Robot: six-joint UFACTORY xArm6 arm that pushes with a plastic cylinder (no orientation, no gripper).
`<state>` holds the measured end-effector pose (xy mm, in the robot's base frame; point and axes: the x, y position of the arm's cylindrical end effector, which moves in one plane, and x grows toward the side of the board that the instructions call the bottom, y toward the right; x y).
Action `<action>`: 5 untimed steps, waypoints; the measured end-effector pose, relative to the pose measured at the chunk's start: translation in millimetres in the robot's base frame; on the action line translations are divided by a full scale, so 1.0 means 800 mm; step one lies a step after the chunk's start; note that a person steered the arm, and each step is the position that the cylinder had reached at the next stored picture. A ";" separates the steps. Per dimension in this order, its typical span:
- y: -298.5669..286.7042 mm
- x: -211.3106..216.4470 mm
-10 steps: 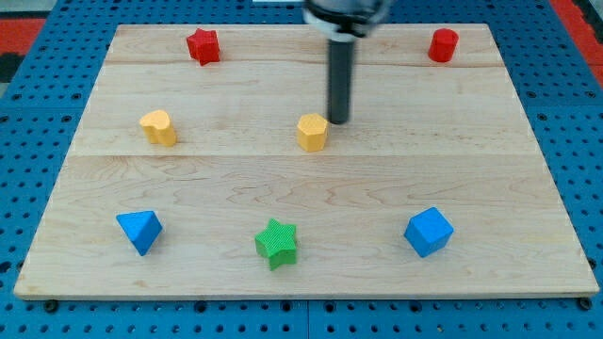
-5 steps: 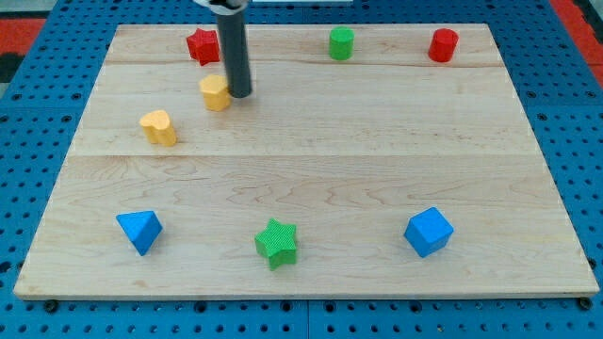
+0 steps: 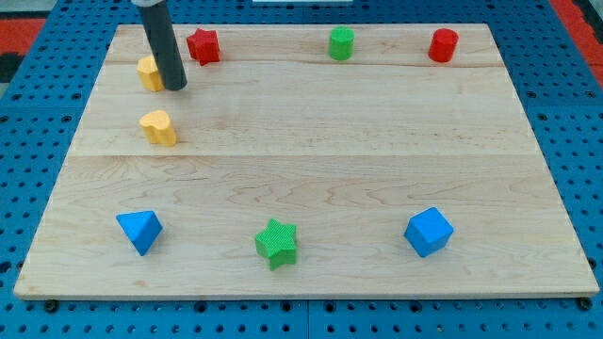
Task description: Place the yellow pentagon at the top of the yellow heart
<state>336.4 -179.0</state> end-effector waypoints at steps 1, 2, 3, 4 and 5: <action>-0.052 0.008; -0.040 -0.047; -0.035 -0.083; -0.091 -0.084; -0.148 -0.083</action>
<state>270.3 -297.2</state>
